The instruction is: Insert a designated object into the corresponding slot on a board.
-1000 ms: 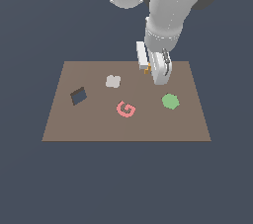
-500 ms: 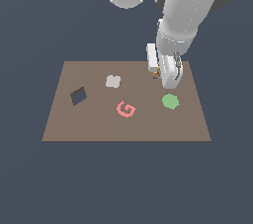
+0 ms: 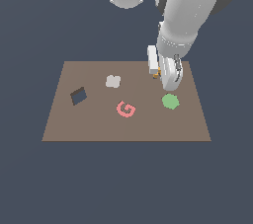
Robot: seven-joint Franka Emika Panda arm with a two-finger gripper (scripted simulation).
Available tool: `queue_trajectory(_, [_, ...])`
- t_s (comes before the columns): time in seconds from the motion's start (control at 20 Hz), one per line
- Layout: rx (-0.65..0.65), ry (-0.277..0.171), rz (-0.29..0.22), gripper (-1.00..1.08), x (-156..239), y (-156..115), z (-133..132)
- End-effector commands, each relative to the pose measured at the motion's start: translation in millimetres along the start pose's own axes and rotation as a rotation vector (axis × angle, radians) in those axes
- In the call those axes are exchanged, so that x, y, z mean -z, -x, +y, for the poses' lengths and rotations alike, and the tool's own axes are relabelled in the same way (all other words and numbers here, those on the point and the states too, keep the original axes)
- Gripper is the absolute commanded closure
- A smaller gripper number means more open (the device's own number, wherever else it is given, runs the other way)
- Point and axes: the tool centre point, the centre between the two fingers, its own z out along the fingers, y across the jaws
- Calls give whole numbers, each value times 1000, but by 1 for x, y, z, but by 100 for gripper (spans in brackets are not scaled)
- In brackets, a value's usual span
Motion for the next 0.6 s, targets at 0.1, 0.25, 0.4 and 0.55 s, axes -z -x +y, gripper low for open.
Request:
queue_trajectory(0.1, [-2, 1, 0, -92, -4, 0, 0])
queue_trajectory(0.25, [-2, 1, 0, -92, -4, 0, 0])
queue_trajectory(0.4, [-2, 1, 0, -92, -4, 0, 0])
queue_trajectory(0.55, [-2, 1, 0, -92, -4, 0, 0])
